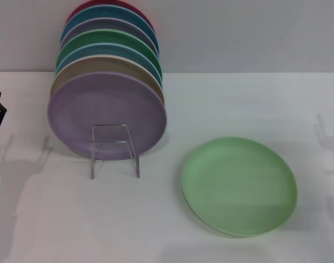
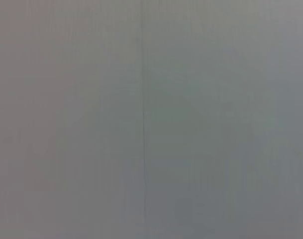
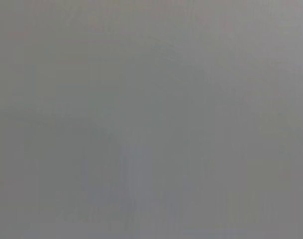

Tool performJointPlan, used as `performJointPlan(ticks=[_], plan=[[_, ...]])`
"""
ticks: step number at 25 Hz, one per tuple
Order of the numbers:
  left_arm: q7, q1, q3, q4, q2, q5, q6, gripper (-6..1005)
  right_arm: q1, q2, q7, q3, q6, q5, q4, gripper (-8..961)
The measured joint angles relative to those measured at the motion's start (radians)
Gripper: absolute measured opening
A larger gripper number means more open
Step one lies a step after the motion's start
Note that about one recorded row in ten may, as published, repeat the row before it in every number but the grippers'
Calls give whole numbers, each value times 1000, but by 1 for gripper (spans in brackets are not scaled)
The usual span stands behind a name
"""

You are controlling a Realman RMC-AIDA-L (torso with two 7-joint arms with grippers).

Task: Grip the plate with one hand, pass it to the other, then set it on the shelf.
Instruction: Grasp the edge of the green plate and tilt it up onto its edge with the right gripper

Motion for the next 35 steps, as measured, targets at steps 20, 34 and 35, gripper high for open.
performJointPlan(ticks=[20, 34, 35], plan=[[0, -6, -7, 1, 1, -2, -14, 814, -2, 1, -510, 49, 13, 1, 174, 656], [0, -8, -8, 32, 3, -5, -15, 813, -50, -9, -830, 379, 633, 2, 658, 655], [0, -9, -8, 32, 3, -5, -17, 813, -60, -9, -841, 417, 710, 1, 693, 655]])
